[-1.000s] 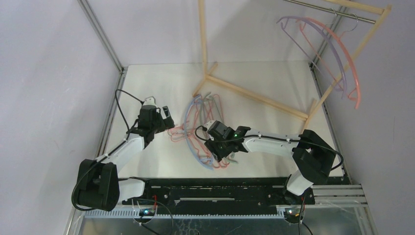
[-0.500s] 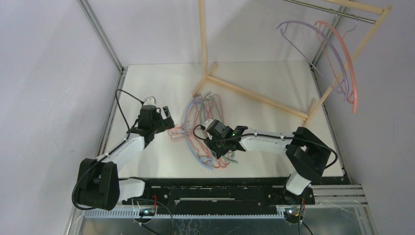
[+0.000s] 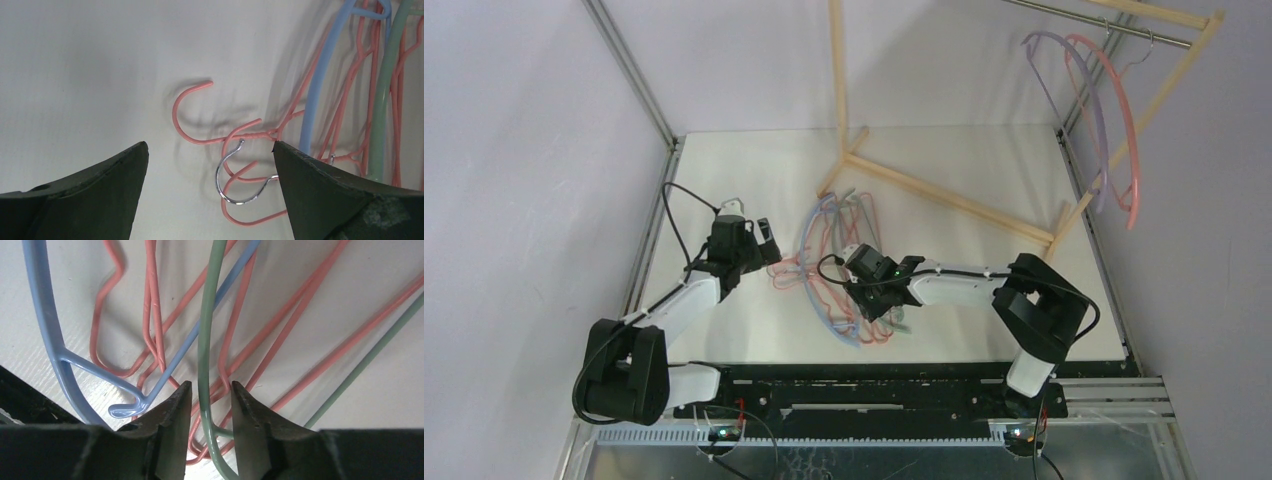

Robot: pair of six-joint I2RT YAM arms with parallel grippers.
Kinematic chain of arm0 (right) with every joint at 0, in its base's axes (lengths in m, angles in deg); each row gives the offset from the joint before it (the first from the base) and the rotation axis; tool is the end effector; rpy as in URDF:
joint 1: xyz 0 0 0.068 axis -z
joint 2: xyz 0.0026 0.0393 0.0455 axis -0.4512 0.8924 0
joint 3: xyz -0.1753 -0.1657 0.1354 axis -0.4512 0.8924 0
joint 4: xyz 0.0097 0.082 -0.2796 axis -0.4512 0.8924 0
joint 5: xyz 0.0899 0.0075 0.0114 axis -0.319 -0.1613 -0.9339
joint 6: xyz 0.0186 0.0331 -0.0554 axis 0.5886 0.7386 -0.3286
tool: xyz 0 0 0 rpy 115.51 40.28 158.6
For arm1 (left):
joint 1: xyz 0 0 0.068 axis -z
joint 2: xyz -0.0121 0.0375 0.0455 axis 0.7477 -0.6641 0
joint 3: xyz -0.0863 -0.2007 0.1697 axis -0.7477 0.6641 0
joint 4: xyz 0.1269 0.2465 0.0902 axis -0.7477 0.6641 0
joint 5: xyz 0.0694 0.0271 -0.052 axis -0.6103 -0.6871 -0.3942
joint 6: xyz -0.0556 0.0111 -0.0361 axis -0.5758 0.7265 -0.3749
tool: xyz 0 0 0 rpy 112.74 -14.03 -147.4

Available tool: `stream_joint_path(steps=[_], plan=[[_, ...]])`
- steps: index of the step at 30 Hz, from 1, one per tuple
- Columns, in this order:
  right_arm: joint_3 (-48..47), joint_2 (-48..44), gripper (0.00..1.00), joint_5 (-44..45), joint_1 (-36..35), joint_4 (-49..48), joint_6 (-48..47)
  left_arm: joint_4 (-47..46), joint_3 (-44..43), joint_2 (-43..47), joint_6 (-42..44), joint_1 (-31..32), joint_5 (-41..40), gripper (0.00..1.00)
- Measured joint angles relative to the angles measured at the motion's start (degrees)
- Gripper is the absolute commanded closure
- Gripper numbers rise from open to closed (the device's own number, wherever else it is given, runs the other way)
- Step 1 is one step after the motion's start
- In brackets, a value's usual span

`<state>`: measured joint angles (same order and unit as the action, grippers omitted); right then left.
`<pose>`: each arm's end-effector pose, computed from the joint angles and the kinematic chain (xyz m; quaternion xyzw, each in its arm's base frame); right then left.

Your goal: Organize the hangers

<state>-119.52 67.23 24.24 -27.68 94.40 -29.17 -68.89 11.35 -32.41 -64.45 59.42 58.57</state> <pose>0.2112 0.2945 0.1305 -0.3736 0.8978 0.1151 0.2028 0.2832 -0.0481 0.1628 -0.1299 0.9015 -0.0677 0.4072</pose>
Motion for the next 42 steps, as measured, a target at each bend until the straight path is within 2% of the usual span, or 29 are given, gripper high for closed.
stream_joint_path(steps=[4,7,15,24,30,33,35,42], plan=[[0.0,1.3,0.60,0.1,0.1,-0.3,0.0,0.0,0.0,0.0,0.0,0.0,0.0,0.00],[0.0,1.3,0.69,0.5,0.1,-0.6,0.0,0.0,0.0,-0.1,0.0,0.0,0.0,0.01],[0.0,0.3,0.79,1.2,0.5,0.5,-0.2,0.0,0.0,-0.3,0.1,0.0,0.0,0.01],[-1.7,-16.7,0.80,-5.8,4.8,5.8,-0.1,0.2,-2.5,-0.3,0.1,0.0,-0.1,0.01],[-3.9,-19.5,0.81,-8.5,6.1,9.1,-0.1,0.2,-2.6,-0.3,0.1,0.0,-0.2,0.00],[-4.0,-20.7,0.87,-9.2,7.1,9.9,0.5,0.3,-2.6,-0.2,0.1,0.0,-0.3,0.00],[-5.0,-22.3,1.00,-10.6,9.0,10.0,2.3,0.6,-2.6,-0.2,0.1,0.0,-0.3,0.01],[-10.5,-28.8,1.00,-12.8,18.9,2.3,11.5,1.1,-2.6,0.1,0.1,0.0,-0.5,0.01]])
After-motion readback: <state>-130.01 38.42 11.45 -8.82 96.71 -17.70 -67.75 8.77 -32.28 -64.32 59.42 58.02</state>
